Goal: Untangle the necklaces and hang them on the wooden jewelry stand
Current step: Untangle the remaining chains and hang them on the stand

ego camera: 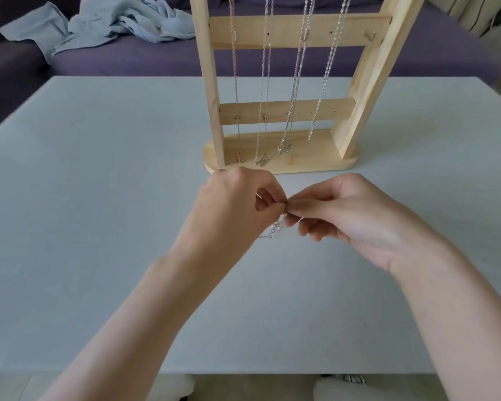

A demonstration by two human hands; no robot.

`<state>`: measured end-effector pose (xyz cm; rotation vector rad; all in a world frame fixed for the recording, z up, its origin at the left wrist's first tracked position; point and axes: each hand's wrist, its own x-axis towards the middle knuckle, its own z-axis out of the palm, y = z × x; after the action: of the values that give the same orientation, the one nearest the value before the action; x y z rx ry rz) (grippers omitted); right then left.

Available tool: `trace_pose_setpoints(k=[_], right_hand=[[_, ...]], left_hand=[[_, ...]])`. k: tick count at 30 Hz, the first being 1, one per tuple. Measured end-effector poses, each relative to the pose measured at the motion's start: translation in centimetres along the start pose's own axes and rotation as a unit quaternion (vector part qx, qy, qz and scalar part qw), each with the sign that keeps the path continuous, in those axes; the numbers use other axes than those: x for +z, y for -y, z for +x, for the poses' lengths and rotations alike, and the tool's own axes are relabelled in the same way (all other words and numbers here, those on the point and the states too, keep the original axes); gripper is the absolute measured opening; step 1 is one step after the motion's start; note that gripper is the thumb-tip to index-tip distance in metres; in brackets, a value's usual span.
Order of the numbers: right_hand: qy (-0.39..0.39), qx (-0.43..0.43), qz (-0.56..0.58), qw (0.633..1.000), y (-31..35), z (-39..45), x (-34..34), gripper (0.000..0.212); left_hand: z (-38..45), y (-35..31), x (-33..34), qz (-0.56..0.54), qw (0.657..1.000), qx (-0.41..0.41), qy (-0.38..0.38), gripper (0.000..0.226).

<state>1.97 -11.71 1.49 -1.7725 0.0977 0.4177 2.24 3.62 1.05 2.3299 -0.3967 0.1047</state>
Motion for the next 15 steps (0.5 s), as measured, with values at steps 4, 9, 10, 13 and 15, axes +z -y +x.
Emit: trace_pose_setpoints(k=[4, 9, 10, 13, 15], right_hand=[[-0.019, -0.002, 0.003, 1.0, 0.2, -0.3, -1.0, 0.011], [-0.006, 0.002, 0.018, 1.0, 0.3, -0.5, -1.4, 0.014], [0.001, 0.001, 0.022, 1.0, 0.3, -0.6, -1.4, 0.016], [0.029, -0.004, 0.042, 0.999, 0.4, -0.7, -1.4, 0.02], [0.043, -0.009, 0.054, 0.998, 0.5, -0.8, -1.4, 0.022]], left_hand=[[0.5, -0.1, -0.1, -0.142, 0.985, -0.09, 0.048, 0.011], [0.6, -0.7, 0.2, -0.334, 0.912, -0.201, 0.126, 0.011], [0.7, -0.8, 0.2, -0.353, 0.901, -0.21, 0.14, 0.014], [0.6, -0.8, 0.1, -0.405, 0.868, -0.227, 0.176, 0.018], [0.5, -0.8, 0.0, -0.441, 0.844, -0.234, 0.196, 0.017]])
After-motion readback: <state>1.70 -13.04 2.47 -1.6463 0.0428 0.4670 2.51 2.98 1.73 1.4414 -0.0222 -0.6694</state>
